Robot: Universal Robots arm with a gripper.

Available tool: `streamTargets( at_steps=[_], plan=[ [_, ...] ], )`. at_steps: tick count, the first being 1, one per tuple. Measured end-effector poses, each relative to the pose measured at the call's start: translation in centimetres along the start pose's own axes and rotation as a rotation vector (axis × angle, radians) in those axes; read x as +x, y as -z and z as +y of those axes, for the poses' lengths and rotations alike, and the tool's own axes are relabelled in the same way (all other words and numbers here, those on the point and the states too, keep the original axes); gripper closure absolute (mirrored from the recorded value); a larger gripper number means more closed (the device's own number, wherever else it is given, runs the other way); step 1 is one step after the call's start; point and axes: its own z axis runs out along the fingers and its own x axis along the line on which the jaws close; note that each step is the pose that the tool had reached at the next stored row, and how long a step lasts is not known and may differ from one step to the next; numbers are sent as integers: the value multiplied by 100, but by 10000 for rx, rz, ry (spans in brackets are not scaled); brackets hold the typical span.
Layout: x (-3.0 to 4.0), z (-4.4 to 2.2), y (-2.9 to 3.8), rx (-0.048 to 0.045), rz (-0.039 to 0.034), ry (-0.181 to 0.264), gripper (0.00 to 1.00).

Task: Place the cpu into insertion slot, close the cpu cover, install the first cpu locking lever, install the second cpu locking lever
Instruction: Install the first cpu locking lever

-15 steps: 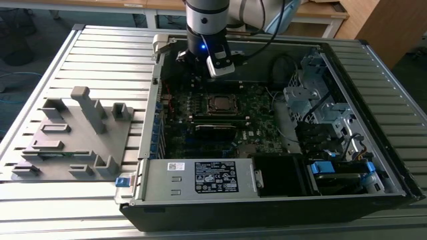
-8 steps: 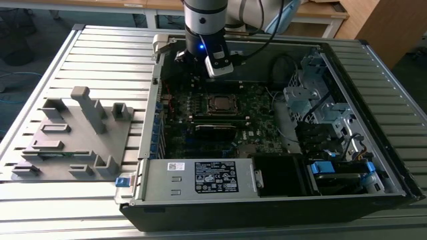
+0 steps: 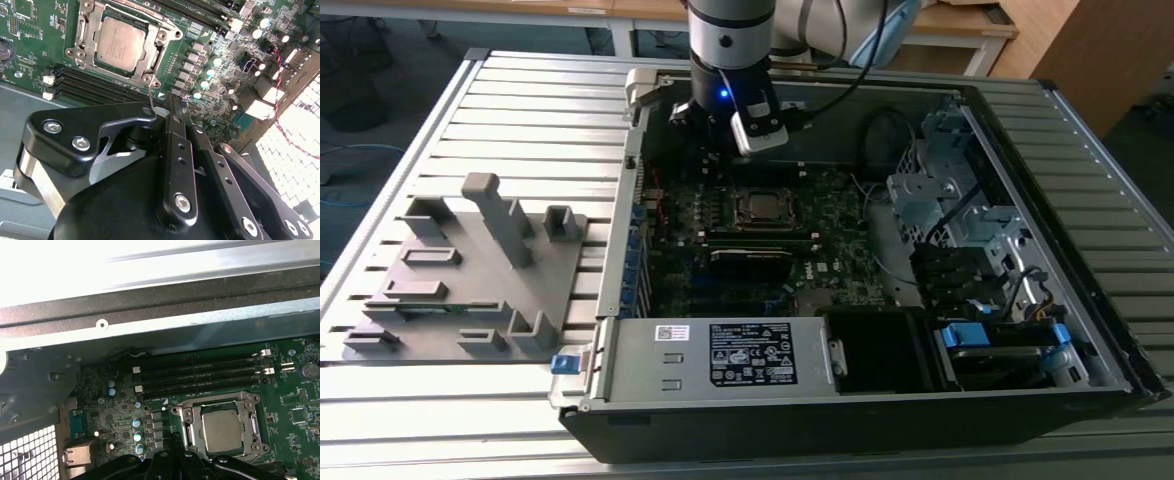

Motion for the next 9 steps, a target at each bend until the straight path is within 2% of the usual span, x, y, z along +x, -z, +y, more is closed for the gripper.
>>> streamTargets(
  at_steps=[2,3,6,7,9],
  plan=[
    [-1,0,-2,1,19,1,90],
    [-1,0,-3,10,76,0,90],
    [0,-1,-7,61,384,-14,90],
    [0,-1,-7,72,438,-17,90],
    [0,-1,-7,73,440,-18,90]
  ],
)
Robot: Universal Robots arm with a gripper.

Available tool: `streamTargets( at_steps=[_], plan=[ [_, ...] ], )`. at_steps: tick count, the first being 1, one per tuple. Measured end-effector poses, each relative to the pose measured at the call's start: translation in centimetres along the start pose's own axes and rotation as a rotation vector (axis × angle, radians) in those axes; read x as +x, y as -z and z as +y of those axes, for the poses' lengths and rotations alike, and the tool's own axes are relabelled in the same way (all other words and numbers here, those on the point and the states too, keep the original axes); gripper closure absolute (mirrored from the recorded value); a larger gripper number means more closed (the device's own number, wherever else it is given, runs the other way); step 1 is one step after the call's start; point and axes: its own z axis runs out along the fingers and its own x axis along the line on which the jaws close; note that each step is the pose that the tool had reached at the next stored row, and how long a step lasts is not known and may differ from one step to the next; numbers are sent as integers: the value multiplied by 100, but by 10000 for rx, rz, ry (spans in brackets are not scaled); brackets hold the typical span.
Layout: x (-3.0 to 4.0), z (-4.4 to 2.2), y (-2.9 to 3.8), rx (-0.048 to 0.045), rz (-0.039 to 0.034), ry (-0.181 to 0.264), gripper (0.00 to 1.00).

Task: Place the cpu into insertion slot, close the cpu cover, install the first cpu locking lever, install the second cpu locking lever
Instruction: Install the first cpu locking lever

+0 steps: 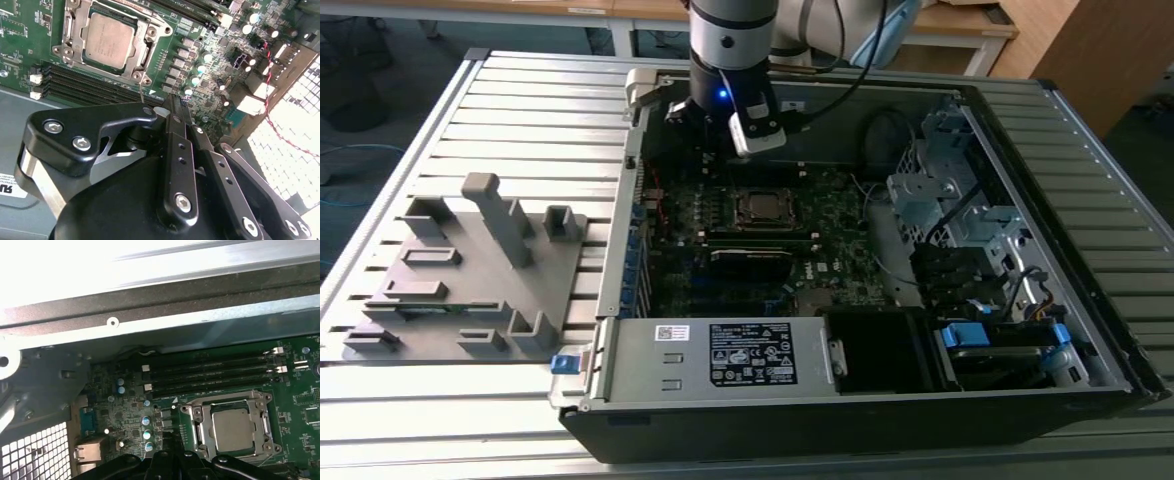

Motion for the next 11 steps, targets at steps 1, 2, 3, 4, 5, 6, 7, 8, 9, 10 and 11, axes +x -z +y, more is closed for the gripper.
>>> streamTargets(
  at_steps=[1,2,3,4,5,6,7,8,9,10,11],
  plan=[
    [0,0,0,-1,0,0,90],
    [0,0,0,-3,2,0,90],
    [-1,-1,-1,-40,8,3,90],
    [-1,-1,-1,-142,25,15,90],
    [0,-1,-2,-276,49,35,90],
    [-1,-1,-2,-425,76,52,90],
    [-1,-2,-2,-535,97,64,90],
    [-1,-5,-2,-610,111,80,90],
    [-2,-7,-3,-656,120,97,90],
    [-2,-11,-4,-689,127,115,90],
    [-2,-14,-6,-719,135,137,90]
  ],
)
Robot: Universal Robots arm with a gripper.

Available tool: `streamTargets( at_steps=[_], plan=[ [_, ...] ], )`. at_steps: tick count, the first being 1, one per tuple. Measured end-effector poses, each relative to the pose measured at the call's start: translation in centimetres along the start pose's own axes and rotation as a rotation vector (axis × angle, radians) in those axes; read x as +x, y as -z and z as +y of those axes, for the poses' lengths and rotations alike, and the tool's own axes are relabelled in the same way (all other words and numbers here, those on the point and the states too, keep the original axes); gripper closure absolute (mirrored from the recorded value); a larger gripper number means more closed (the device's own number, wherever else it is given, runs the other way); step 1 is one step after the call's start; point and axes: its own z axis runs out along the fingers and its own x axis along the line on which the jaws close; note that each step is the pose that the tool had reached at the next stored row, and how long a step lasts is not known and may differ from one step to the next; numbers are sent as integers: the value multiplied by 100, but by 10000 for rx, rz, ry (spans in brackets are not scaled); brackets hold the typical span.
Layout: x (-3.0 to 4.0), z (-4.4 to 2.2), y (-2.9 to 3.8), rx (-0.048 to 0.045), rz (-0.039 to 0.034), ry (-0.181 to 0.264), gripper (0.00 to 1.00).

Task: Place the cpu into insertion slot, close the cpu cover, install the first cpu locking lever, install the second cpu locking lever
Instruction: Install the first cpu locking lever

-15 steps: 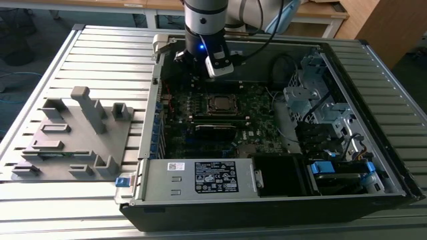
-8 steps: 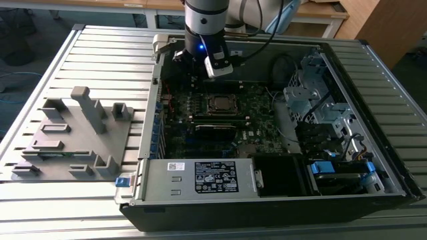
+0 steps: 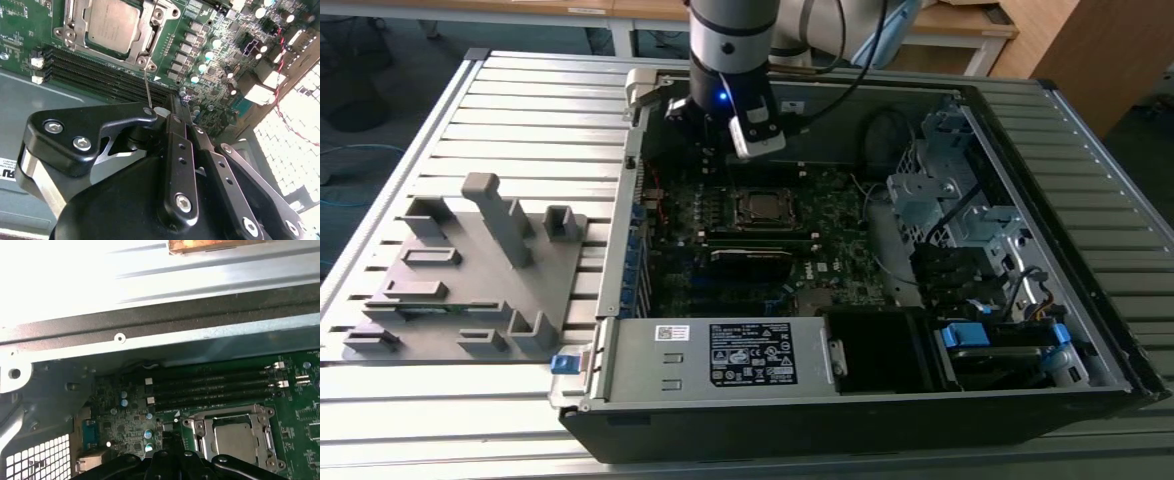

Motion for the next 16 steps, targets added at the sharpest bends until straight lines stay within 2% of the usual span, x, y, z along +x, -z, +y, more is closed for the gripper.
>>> streamTargets(
  at_steps=[3,6,10,11,13,16],
  plan=[
    [0,-15,-5,-73,24,72,90],
    [4,-25,-12,-225,60,156,90],
    [8,-33,-18,-574,126,253,90],
    [8,-38,-19,-703,149,288,90],
    [7,-44,-19,-819,172,320,90],
    [6,-51,-21,-1067,213,369,90]
  ],
)
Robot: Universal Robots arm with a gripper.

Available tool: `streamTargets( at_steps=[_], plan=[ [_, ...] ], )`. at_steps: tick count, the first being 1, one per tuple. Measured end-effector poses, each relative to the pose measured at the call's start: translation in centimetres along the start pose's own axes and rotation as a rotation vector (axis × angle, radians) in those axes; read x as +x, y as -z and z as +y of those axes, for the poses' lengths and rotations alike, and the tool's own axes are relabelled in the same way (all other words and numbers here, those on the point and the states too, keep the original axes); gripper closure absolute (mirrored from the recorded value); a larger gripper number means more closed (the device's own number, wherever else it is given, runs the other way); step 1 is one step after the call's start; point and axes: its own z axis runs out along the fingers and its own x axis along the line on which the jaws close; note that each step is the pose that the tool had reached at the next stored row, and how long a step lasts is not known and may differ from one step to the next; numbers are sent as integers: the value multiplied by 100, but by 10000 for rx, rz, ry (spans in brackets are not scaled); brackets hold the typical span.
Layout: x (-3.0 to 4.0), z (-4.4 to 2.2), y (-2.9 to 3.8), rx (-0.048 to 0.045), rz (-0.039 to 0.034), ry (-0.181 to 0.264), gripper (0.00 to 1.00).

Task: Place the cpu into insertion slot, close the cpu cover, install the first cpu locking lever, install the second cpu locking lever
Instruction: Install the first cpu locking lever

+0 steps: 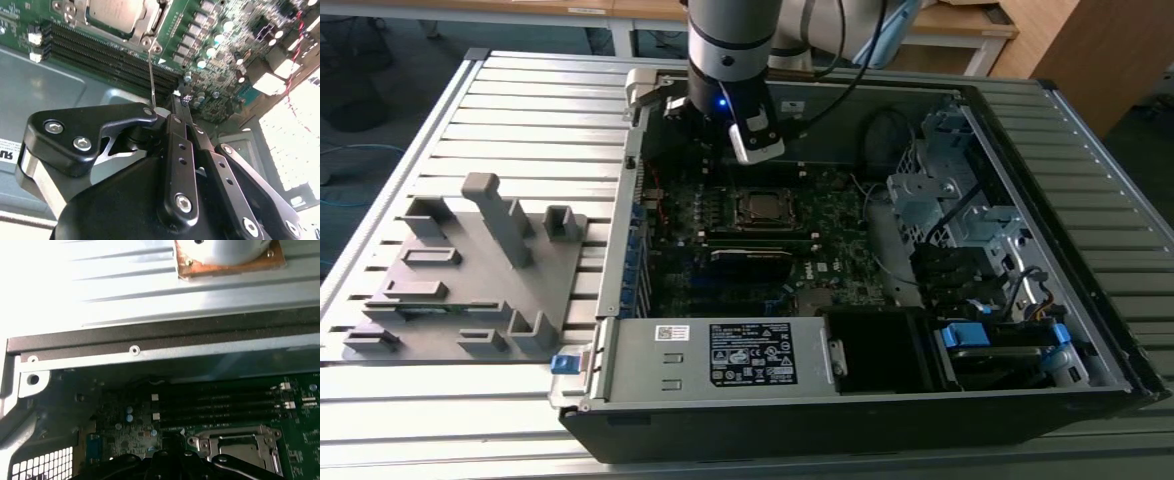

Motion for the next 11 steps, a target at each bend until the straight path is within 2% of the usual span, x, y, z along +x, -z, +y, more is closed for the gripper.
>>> streamTargets(
  at_steps=[1,2,7,11],
  plan=[
    [0,-4,1,-52,9,13,90],
    [0,-5,1,-62,11,16,90],
    [-16,-4,-4,-64,13,21,90],
    [-98,11,-7,-64,13,21,90]
  ],
)
